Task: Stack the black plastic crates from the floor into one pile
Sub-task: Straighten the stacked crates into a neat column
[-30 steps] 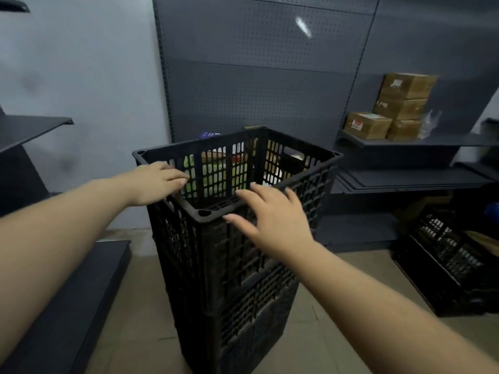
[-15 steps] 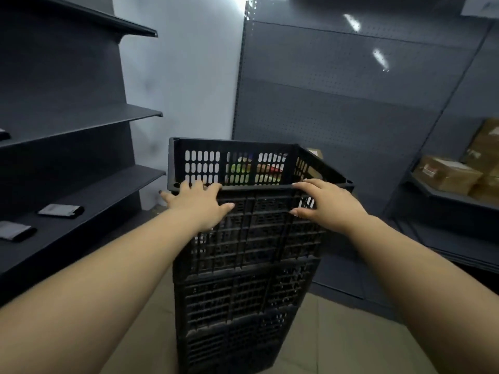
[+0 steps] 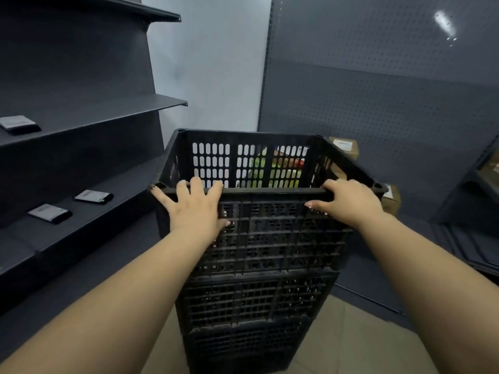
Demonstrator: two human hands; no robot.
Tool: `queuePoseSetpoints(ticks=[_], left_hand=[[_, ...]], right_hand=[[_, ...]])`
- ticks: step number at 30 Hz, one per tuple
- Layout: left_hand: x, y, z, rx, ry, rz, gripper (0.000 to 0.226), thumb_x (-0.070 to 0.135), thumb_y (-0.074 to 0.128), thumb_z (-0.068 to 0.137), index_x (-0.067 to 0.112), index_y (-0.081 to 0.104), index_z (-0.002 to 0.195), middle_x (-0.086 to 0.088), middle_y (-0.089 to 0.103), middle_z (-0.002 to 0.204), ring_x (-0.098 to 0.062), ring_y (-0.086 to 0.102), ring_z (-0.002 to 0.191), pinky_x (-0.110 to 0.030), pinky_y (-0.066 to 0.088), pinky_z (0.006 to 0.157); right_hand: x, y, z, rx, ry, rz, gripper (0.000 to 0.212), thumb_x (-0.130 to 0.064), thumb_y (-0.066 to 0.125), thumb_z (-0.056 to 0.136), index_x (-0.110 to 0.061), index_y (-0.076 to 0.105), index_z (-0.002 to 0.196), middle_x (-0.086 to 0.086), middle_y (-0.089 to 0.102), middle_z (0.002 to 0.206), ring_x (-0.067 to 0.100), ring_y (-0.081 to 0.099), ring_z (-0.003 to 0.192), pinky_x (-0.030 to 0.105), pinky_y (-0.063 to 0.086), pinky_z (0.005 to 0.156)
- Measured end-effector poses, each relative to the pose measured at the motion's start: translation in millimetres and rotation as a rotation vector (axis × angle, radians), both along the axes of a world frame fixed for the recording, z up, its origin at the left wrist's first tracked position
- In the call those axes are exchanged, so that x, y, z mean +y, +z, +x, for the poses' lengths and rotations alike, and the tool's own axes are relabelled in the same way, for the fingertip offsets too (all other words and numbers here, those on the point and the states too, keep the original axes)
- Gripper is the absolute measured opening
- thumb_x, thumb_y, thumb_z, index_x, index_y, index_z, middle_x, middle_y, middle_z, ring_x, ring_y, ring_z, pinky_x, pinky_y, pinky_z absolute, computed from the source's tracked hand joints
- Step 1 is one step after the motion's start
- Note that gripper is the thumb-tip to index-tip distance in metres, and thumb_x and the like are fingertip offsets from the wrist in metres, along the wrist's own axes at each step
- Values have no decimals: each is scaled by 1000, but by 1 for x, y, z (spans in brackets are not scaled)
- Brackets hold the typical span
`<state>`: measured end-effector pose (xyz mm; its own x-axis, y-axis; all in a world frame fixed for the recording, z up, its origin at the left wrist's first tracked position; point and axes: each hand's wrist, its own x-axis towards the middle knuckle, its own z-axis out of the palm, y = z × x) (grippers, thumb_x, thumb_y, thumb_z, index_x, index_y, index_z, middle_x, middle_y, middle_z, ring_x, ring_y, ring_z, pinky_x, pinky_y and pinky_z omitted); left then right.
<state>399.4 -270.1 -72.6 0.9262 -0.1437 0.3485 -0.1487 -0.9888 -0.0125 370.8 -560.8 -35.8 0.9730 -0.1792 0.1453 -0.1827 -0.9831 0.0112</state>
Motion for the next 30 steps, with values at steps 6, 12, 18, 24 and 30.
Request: queuePoseSetpoints(ticks=[6,12,18,24,30], left_hand=[[19,-3,32,-46,-19,40,81,65,68,68,31,32,131,-10,37,122,-32,36,117,-78,8,99],[61,1,92,0,-106,103,85,69,65,68,32,27,135,-12,35,126,-33,36,120,-75,11,102],[94,-2,150,-79,-247,155,82,67,66,67,30,32,132,-10,40,117,-30,42,111,-75,17,101],[110,-5,204,-136,-359,152,80,65,68,67,27,36,130,-11,43,116,-29,44,110,-76,19,100],[117,-5,264,-167,-424,164,82,67,66,66,26,33,129,-13,45,116,-31,44,111,-74,21,101]], right_hand=[[25,-14,12,-150,-40,-28,59,-81,39,75,-26,54,90,-1,60,93,28,54,99,45,36,91],[76,-23,26,-215,-153,-34,60,-82,38,76,-25,51,89,-1,60,93,27,54,99,46,37,91],[116,-39,35,-283,-169,-198,69,-64,75,62,-20,53,111,3,57,103,28,54,99,47,38,93],[143,-53,68,-391,-287,-304,71,-40,91,48,-11,57,104,10,56,91,33,55,85,48,40,85],[159,-59,107,-468,-325,-300,70,-37,92,46,-10,57,101,9,54,88,33,53,84,49,38,86]])
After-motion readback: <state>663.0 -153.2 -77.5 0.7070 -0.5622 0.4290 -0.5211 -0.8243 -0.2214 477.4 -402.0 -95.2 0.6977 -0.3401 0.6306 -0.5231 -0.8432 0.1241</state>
